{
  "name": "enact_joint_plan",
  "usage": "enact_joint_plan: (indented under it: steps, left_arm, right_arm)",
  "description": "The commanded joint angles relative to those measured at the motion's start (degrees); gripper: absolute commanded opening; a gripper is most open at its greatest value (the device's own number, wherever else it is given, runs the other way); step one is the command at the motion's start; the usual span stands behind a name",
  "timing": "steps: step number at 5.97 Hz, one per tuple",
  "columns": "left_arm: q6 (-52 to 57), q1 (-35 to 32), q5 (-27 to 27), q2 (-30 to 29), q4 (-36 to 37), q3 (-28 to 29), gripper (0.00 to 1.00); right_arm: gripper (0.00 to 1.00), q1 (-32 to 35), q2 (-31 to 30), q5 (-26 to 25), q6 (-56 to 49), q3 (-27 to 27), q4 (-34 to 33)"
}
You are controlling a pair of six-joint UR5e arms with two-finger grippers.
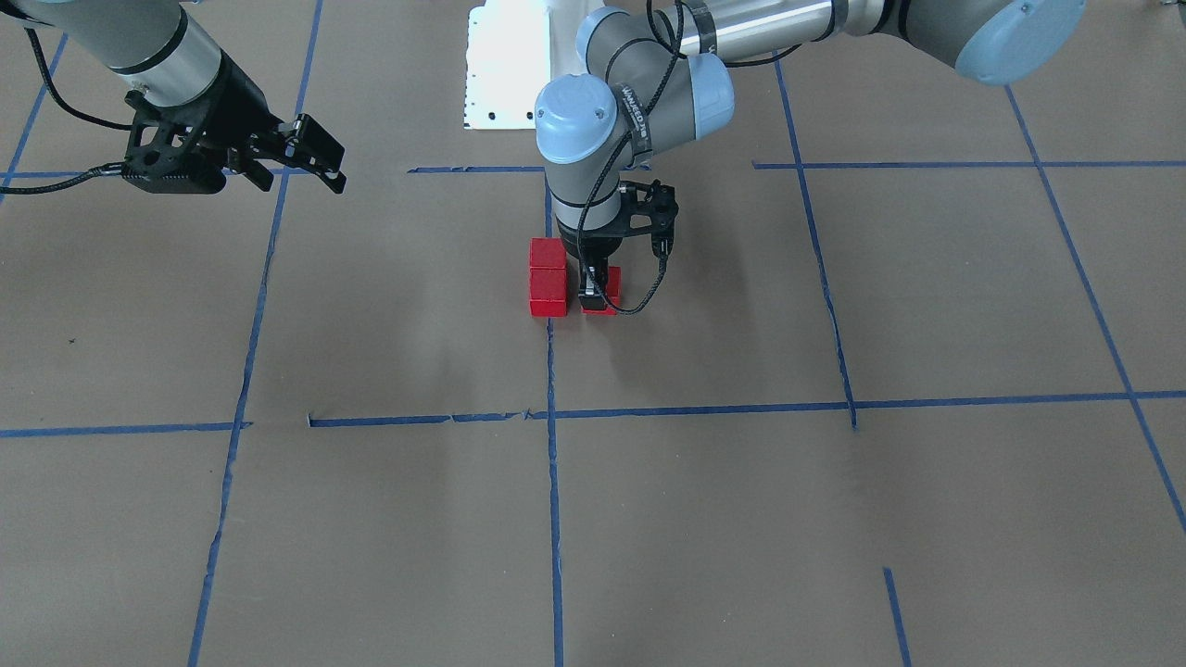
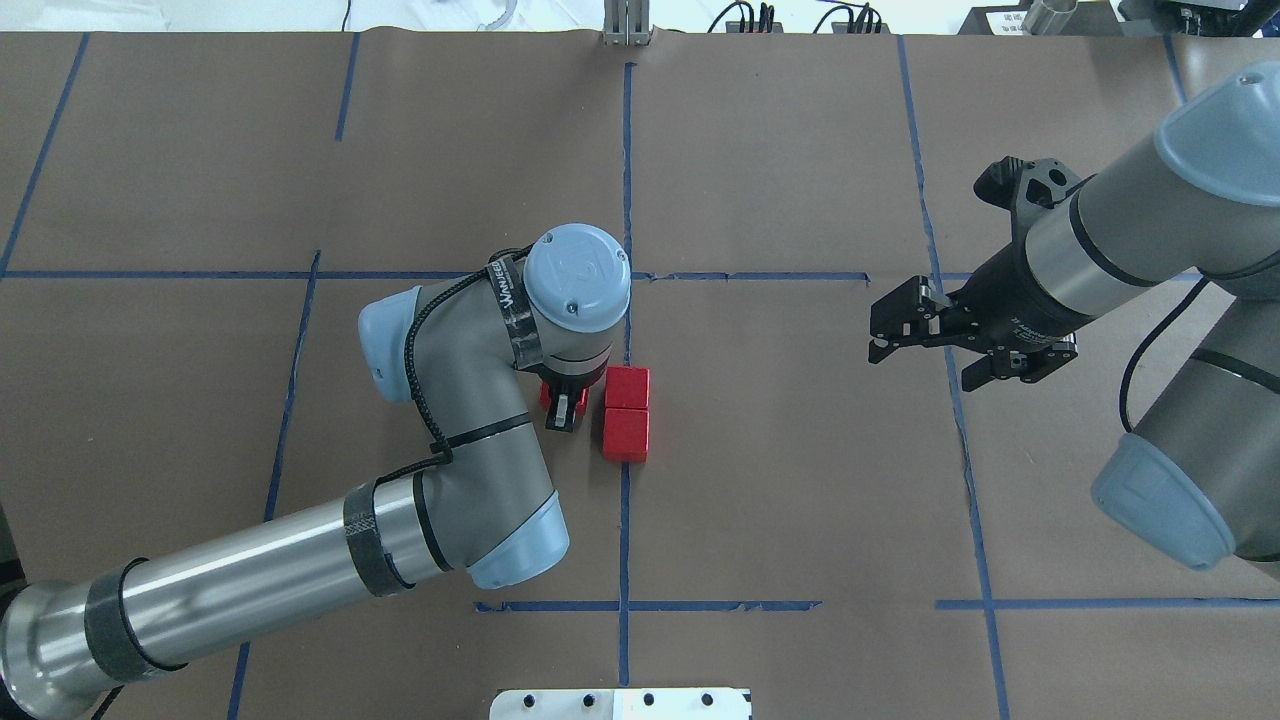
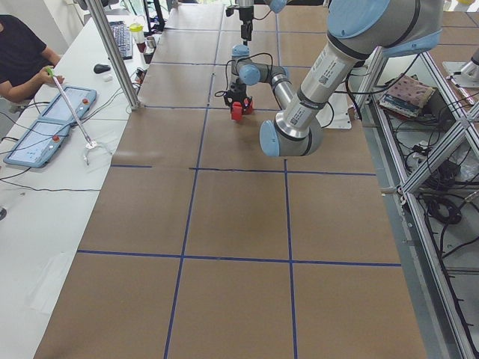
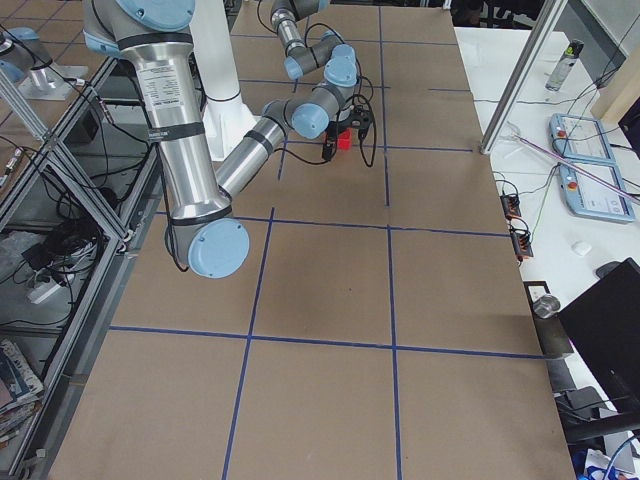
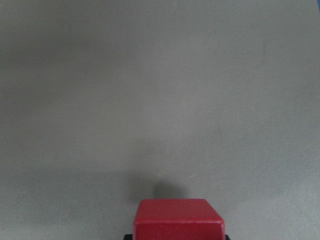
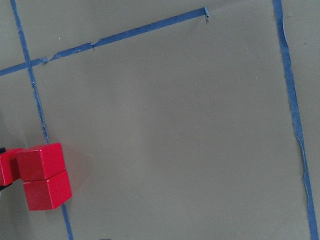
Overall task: Form red blocks into L shape at center
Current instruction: 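Lower the cube beside the farther cube of the pair and align it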
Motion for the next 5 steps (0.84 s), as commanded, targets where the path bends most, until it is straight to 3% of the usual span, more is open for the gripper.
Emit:
enact_joint_plan:
  steps: [1,5]
  left_arm:
    - [-1.6,-0.4,0.0,-0.7,-0.4,1.1,0.02]
    - [-2.1,-0.3,0.0,-1.3,-0.5,1.4,0.04]
  right_arm:
    - [1.0,0.0,0.0,0.0,0.0,-0.2,0.0]
    - [1.0,0.0,0.0,0.0,0.0,-0.3,0.0]
